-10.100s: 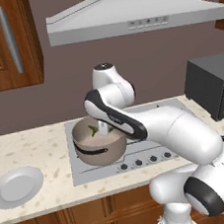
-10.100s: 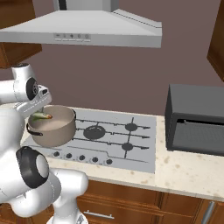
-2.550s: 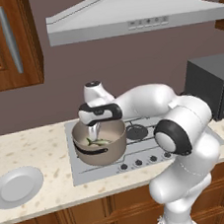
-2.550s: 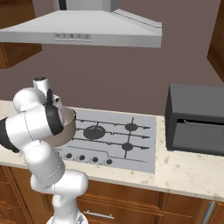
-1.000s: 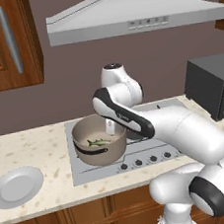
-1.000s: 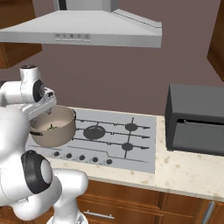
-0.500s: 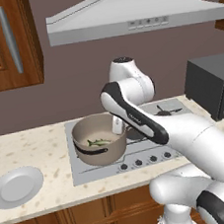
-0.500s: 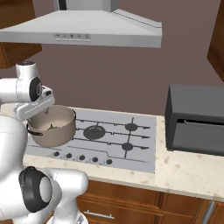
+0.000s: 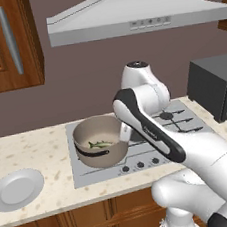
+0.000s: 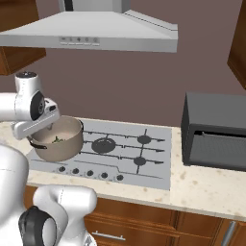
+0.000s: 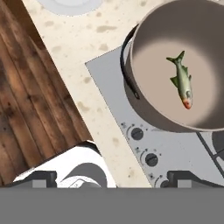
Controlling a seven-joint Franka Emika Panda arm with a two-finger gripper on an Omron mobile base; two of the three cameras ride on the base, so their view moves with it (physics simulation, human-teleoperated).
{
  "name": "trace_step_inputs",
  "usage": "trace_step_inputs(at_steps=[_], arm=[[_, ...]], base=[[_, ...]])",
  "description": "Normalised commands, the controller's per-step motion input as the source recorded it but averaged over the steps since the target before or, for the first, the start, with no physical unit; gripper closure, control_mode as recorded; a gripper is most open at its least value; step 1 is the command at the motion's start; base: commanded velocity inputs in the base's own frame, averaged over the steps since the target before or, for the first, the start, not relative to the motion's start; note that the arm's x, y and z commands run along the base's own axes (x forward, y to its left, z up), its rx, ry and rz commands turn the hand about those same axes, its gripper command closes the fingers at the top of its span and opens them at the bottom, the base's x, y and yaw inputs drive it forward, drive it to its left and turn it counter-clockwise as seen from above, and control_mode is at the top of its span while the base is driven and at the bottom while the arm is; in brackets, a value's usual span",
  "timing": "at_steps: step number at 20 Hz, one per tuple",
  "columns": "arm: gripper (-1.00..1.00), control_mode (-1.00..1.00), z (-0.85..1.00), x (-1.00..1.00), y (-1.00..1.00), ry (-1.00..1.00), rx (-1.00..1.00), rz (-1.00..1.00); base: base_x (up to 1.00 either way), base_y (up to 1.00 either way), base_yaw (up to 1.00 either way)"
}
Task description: Retrieve the frozen meat and place it in the pot on a burner. Then turn the burner on.
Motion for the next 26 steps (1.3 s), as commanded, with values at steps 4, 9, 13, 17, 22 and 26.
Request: trace_step_inputs(at_steps=[4,9,13,17,22,26], arm=[[-1.00,-1.00,-0.14,0.00,0.00,-0.01,0.04,-0.21],[-1.00,-1.00,-0.11,0.00,-0.07,0.02,0.02,-0.21],[-1.00,-1.00,-0.15,0.00,-0.11,0.00,0.03,-0.22],[-1.00,-1.00,-0.21,0.00,-0.10,0.00,0.05,-0.20],[-1.00,-1.00,-0.24,0.00,-0.05,0.00,0.06,-0.15],[-1.00,-1.00,-0.24,0.00,0.00,0.00,0.06,-0.09]], base=[[0.00,0.00,0.00],[0.00,0.00,0.00],[0.00,0.00,0.00],[0.00,0.00,0.00],[0.00,0.00,0.00],[0.00,0.00,0.00]])
